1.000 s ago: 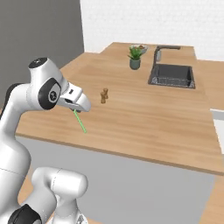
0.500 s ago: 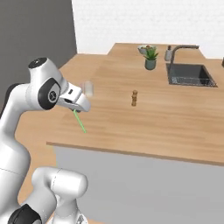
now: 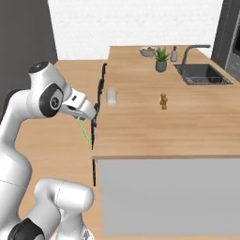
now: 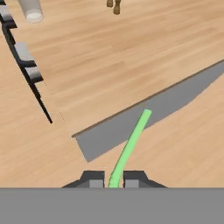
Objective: Take a straw from the drawer in front and place it inside the glass cup on the dining counter.
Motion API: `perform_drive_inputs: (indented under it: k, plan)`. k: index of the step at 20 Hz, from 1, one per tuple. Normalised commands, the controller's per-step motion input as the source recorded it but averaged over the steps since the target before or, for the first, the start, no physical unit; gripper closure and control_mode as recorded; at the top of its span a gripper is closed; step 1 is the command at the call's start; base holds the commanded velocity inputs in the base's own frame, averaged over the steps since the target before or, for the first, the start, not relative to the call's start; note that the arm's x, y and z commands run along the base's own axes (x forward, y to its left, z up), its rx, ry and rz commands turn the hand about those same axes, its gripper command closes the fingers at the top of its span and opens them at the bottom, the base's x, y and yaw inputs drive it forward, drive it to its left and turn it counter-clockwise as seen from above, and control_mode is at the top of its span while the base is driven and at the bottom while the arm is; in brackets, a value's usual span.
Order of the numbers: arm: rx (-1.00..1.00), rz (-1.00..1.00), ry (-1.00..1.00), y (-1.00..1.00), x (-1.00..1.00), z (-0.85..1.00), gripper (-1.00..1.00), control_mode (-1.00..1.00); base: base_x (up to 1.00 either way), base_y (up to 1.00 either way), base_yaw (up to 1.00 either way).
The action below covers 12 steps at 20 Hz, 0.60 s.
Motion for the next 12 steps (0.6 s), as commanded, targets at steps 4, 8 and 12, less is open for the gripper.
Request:
perform_drive_inputs:
  k: [4,8,12]
  plan:
    - [0.00,0.00,0.00,0.00,0.00,0.00,1.00,1.00,0.19,1.00,-0.44]
    - [0.00,0.00,0.00,0.00,0.00,0.00,1.00,1.00,0.29,1.00,-0.46]
    - [0.00,0.00,0.00,0.00,0.00,0.00,1.00,1.00,0.44,1.00,-0.48]
